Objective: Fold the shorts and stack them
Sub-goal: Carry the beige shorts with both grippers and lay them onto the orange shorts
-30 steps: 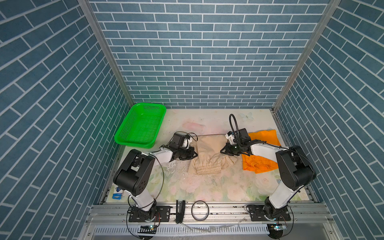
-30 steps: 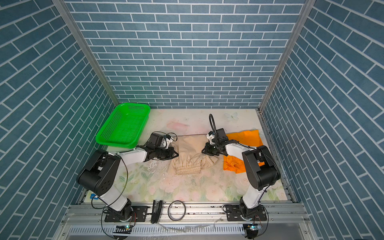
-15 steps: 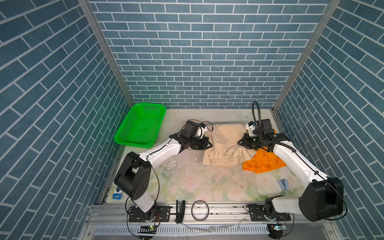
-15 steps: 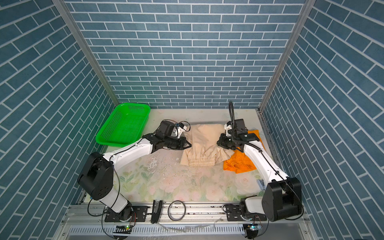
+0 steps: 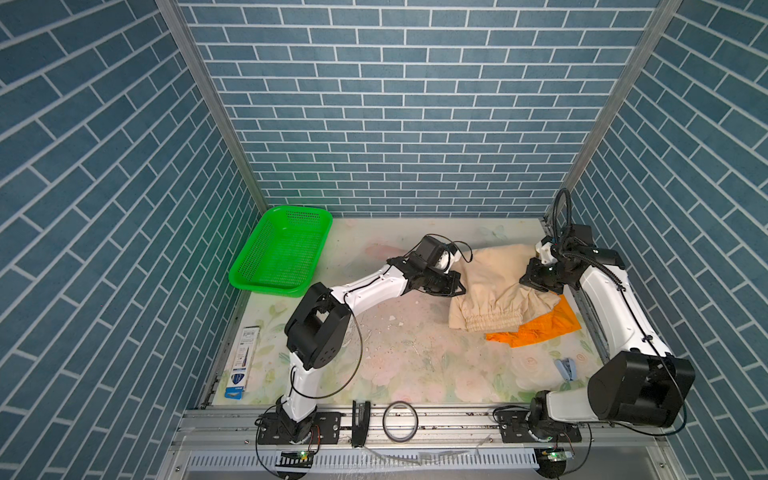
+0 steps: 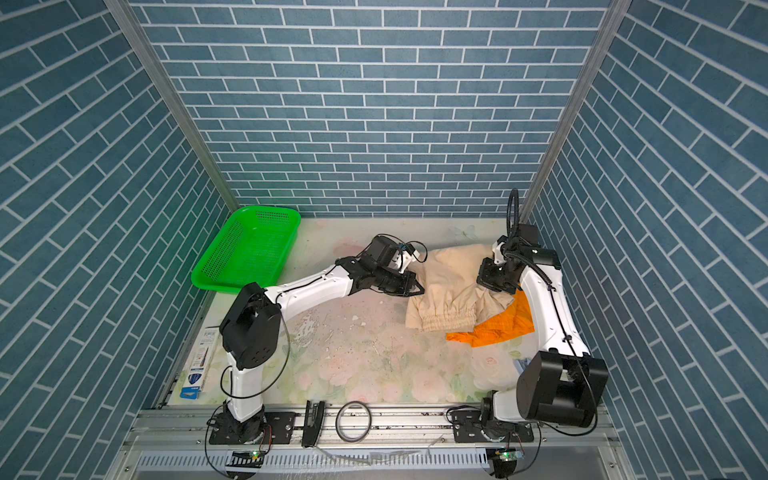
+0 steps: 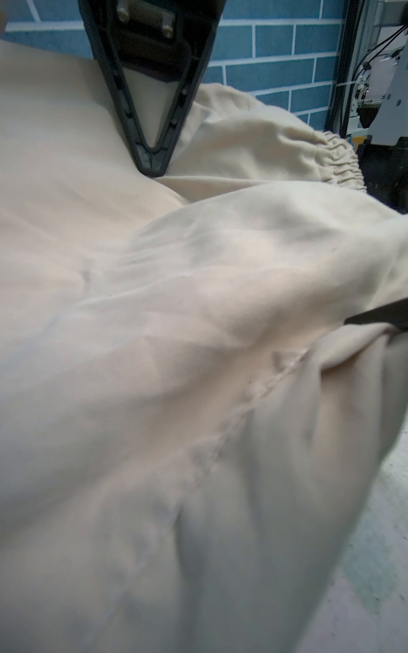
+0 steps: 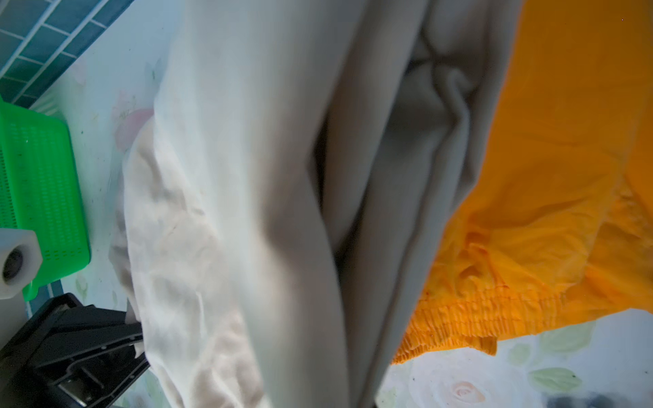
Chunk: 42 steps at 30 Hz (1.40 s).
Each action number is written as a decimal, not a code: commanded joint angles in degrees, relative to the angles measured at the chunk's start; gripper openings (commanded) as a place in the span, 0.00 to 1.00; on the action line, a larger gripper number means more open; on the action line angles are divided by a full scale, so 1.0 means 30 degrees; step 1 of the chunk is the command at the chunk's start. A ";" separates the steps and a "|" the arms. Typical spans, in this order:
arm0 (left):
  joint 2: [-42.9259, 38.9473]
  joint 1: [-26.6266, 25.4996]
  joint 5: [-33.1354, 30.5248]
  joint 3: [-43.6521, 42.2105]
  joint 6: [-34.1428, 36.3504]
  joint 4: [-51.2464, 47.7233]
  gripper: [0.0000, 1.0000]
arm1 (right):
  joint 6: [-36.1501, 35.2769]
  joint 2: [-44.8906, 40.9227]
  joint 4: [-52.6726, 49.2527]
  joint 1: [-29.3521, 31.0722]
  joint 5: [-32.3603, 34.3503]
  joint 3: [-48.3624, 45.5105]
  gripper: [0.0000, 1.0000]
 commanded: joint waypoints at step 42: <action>0.9867 -0.2398 -0.0928 1.1889 0.2045 -0.3771 0.36 | -0.3098 0.6122 0.5014 -0.5082 0.2480 -0.1116 0.35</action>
